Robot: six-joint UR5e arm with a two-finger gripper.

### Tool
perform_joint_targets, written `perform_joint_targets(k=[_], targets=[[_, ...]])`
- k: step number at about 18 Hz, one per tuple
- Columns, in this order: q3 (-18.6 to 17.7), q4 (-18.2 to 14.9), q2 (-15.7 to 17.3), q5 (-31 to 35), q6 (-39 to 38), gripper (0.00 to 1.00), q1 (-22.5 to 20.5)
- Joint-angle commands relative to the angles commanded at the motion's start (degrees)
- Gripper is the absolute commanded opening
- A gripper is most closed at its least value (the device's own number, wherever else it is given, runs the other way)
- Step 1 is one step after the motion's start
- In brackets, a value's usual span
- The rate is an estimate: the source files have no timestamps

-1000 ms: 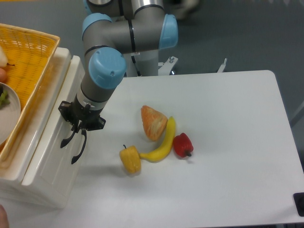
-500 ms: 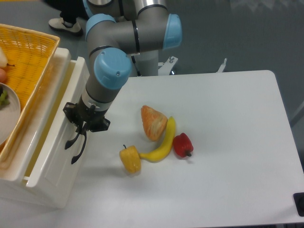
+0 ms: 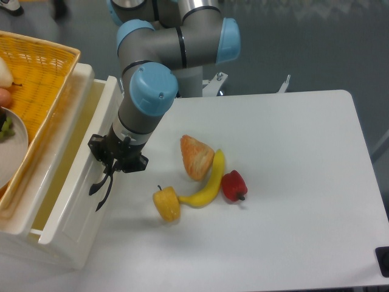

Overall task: Slide the top white drawer open
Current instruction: 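Keep pulling the handle away from the cabinet to extend the drawer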

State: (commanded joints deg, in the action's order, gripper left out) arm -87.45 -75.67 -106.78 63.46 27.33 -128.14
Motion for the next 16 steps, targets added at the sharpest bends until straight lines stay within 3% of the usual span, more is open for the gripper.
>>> perform_joint_targets(k=[8,16], targets=[[-0.26,-0.53,-0.18,0.26,0.7,0.14,-0.17],[0.0,-0.7,0.0,0.26,1.93,0.14,-3.25]])
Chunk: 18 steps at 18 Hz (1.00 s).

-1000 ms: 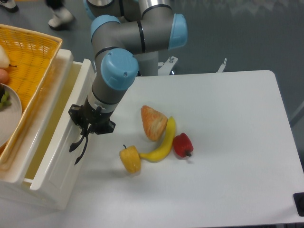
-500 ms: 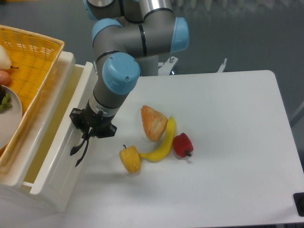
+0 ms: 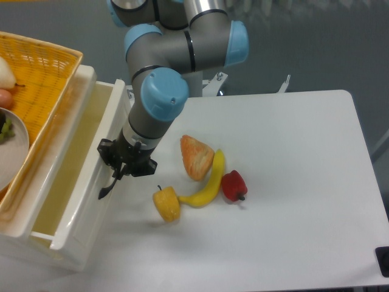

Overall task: Slide the top white drawer open
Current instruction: 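Keep pulling the handle away from the cabinet to extend the drawer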

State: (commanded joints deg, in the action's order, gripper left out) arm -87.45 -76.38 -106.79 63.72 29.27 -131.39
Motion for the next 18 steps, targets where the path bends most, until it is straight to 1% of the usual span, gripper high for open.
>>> perform_joint_targets(k=[11,14,18], targets=[[0.44,0.0,0.09,0.0,1.85,0.14,-3.08],[0.44,0.0,-0.17,0.0,3.42,0.14,-4.31],[0.35,0.0,-0.44,0.0,3.6,0.14,-5.19]])
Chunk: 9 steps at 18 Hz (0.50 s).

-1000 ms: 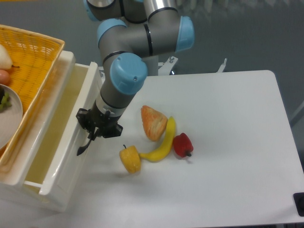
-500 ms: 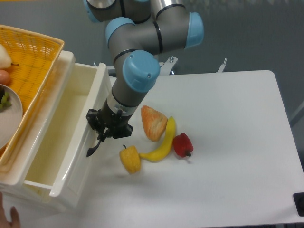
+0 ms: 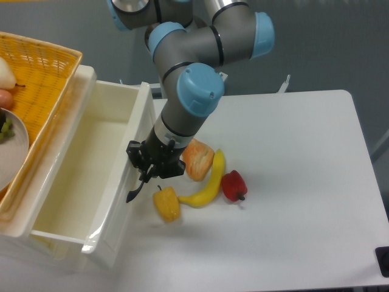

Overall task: Slide the top white drawer open
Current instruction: 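Keep pulling the handle away from the cabinet to extend the drawer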

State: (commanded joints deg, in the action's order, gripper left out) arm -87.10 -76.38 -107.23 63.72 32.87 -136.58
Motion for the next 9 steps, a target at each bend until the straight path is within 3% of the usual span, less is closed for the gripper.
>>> perform_joint_targets(k=[9], targets=[[0.0,0.0,-0.18,-0.09,1.67,0.14,-1.67]])
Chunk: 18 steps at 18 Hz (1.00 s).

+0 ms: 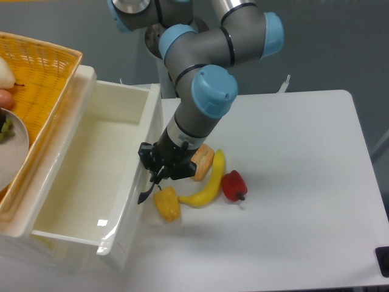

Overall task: Slide the top white drawer open
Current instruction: 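Keep pulling the handle away from the cabinet to extend the drawer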

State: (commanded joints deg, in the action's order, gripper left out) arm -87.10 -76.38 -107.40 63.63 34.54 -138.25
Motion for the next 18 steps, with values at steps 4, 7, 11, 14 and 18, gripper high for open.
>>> perform_joint_targets(k=[4,7,11,14,18], targets=[[0.09,0.09,-0.18,0.09,0.0,0.14,-0.88],[0.26,0.0,-0.18,0.0,0.87,0.14,-1.41],[0.26,0.0,-0.18,0.0,1.41,0.22,-1.67],[0.26,0.0,-0.18,0.0,1.41,0.36,-1.67],[0.26,0.09,-0.18,0.0,1.41,0.54,-1.67]])
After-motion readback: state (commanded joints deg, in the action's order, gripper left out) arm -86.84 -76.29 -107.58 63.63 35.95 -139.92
